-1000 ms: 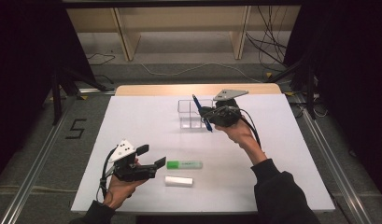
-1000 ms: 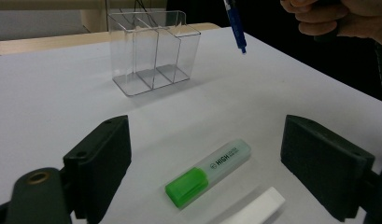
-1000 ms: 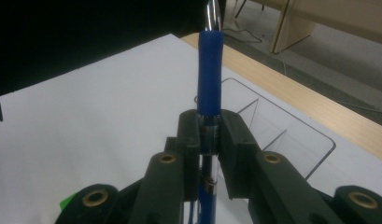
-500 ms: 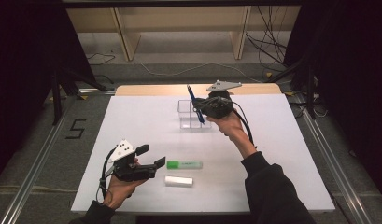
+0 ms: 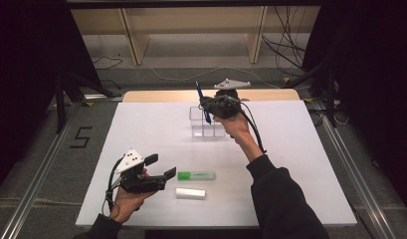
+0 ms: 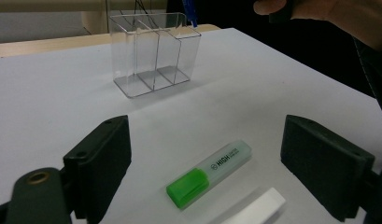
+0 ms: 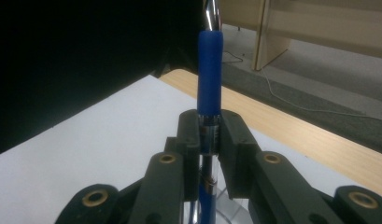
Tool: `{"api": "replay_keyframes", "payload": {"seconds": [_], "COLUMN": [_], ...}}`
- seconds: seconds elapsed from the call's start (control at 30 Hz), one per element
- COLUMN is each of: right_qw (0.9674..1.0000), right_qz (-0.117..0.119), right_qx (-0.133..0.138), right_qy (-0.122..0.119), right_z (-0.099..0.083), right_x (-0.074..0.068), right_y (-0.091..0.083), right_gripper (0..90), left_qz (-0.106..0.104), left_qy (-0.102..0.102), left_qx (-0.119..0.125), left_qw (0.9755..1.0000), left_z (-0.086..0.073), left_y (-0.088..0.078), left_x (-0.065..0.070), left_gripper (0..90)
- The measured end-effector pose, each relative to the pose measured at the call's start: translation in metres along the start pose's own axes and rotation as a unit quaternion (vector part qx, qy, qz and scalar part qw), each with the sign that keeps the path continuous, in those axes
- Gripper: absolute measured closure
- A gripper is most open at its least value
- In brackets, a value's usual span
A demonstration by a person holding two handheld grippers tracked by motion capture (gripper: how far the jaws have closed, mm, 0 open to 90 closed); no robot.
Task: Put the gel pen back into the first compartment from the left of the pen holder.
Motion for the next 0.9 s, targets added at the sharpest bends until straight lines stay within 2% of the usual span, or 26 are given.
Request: {"api": "replay_keyframes", "payload": {"seconds": [0.13, 0.5, 0.63, 0.73, 0.9], "right_qw": [0.9999, 0.9997, 0.9996, 0.9996, 0.9994], "right_qz": [-0.009, -0.024, -0.026, -0.027, -0.035], "right_qx": [0.003, 0.009, 0.006, 0.008, 0.006], "right_qy": [-0.006, 0.003, -0.004, 0.0, 0.003], "right_z": [0.002, 0.009, 0.01, 0.013, 0.013], "right_x": [-0.001, -0.001, -0.003, -0.003, 0.0], "right_y": [0.007, 0.026, 0.033, 0.038, 0.047], "right_gripper": [79.5, 79.5, 79.6, 79.5, 79.6], "left_qz": [0.0, -0.001, -0.002, -0.002, -0.001], "left_qy": [0.001, -0.001, 0.001, 0.0, 0.003], "left_qx": [-0.001, 0.0, -0.001, 0.0, -0.001], "left_qw": [1.0, 1.0, 1.0, 1.0, 1.0], "left_z": [0.0, 0.0, 0.0, 0.001, 0.001], "left_y": [0.0, 0.0, -0.001, -0.001, -0.001], "left_x": [0.0, 0.0, 0.0, 0.0, -0.001], "left_gripper": [15.8, 15.8, 15.8, 15.8, 15.8]}}
Point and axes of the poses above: each handheld gripper's, and its own axes: y roughly forward along the jaws, z roughly out of its top, x roughly to its right, the point moved 10 cm from there along y, roughly forward along the jaws, and after that the axes turned 8 degrees about -z, right-handed, at the moved point
